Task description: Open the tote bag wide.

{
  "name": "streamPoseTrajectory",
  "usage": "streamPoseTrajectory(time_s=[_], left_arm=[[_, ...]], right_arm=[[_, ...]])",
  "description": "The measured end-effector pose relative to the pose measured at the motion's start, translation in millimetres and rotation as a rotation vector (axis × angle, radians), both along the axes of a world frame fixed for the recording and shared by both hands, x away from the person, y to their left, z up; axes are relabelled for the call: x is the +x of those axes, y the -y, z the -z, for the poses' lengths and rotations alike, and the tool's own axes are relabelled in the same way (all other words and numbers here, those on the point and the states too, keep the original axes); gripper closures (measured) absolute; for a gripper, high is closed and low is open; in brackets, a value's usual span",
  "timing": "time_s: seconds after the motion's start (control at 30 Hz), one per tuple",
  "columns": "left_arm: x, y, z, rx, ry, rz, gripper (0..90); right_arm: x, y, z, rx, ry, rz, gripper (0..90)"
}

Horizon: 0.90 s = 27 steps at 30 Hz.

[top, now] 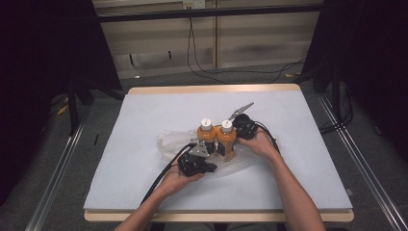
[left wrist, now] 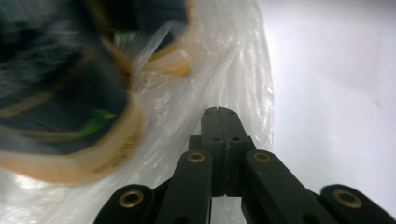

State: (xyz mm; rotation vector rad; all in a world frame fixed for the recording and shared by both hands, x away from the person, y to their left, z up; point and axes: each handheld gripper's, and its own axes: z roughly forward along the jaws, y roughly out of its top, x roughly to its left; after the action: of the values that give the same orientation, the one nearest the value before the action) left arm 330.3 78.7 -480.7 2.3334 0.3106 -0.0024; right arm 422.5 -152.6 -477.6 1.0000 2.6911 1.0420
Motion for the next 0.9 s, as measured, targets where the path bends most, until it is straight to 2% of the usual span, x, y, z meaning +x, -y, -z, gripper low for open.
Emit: streamPoseTrajectory(time_s=[0.1, 0.13, 0.23, 0.27, 0.33, 0.37, 0.4, 0.47, 0.53, 0.63, 0.73, 0.77, 0.83, 0.87, 0.9], left_arm=[[-5.3, 1.6, -1.2, 0.016, 0.0, 0.019, 90.0], [-5.5, 1.7, 0.0, -0.001, -0.004, 0.018, 90.0], [-7.3, 1.0, 0.7, -0.01, -0.012, 0.023, 90.0], [-7.0, 0.6, -0.5, 0.003, -0.007, 0.043, 90.0], [-8.8, 0.9, -0.2, 0.0, -0.006, 0.035, 90.0], [-11.1, 1.1, -0.3, -0.003, -0.015, 0.048, 90.0], [-11.5, 0.5, -1.0, 0.005, -0.024, 0.072, 90.0], [-14.4, 0.1, -2.1, 0.016, -0.014, 0.081, 90.0], [-17.0, 0.8, -1.7, 0.005, -0.022, 0.083, 90.0], [-19.1, -0.1, -2.9, 0.022, -0.016, 0.095, 90.0], [-20.6, -0.3, -3.2, 0.024, -0.019, 0.108, 90.0], [-22.4, 0.5, -1.0, -0.007, -0.02, 0.099, 90.0], [-23.2, 0.6, -1.3, 0.0, -0.012, 0.11, 90.0], [-23.9, 0.9, -1.2, -0.003, -0.013, 0.108, 90.0], [-23.9, 0.6, -2.5, 0.013, -0.015, 0.115, 90.0]], right_arm=[[2.8, -2.7, 0.1, -0.003, 0.003, 0.015, 90.0], [4.1, -3.3, 0.4, -0.002, 0.009, 0.014, 90.0], [5.7, -5.7, 0.4, -0.002, 0.003, 0.034, 90.0], [6.7, -6.2, 0.4, -0.005, 0.01, 0.034, 90.0], [7.7, -6.8, 0.8, -0.003, 0.017, 0.029, 90.0], [8.6, -8.9, 0.8, -0.003, 0.017, 0.035, 90.0], [8.7, -9.8, 0.7, -0.005, 0.015, 0.039, 90.0], [11.2, -14.4, -0.5, -0.022, 0.02, 0.03, 90.0], [12.8, -16.6, -1.2, -0.033, 0.019, 0.031, 90.0], [18.8, -15.6, 1.4, 0.007, 0.007, 0.053, 90.0], [19.9, -17.6, 1.7, 0.0, 0.024, 0.06, 90.0], [20.2, -18.4, 2.2, 0.004, 0.028, 0.065, 90.0], [21.2, -20.1, 2.6, -0.012, 0.057, 0.066, 90.0], [21.4, -21.2, 2.4, -0.016, 0.057, 0.071, 90.0], [23.4, -20.4, 3.2, -0.007, 0.064, 0.064, 90.0]])
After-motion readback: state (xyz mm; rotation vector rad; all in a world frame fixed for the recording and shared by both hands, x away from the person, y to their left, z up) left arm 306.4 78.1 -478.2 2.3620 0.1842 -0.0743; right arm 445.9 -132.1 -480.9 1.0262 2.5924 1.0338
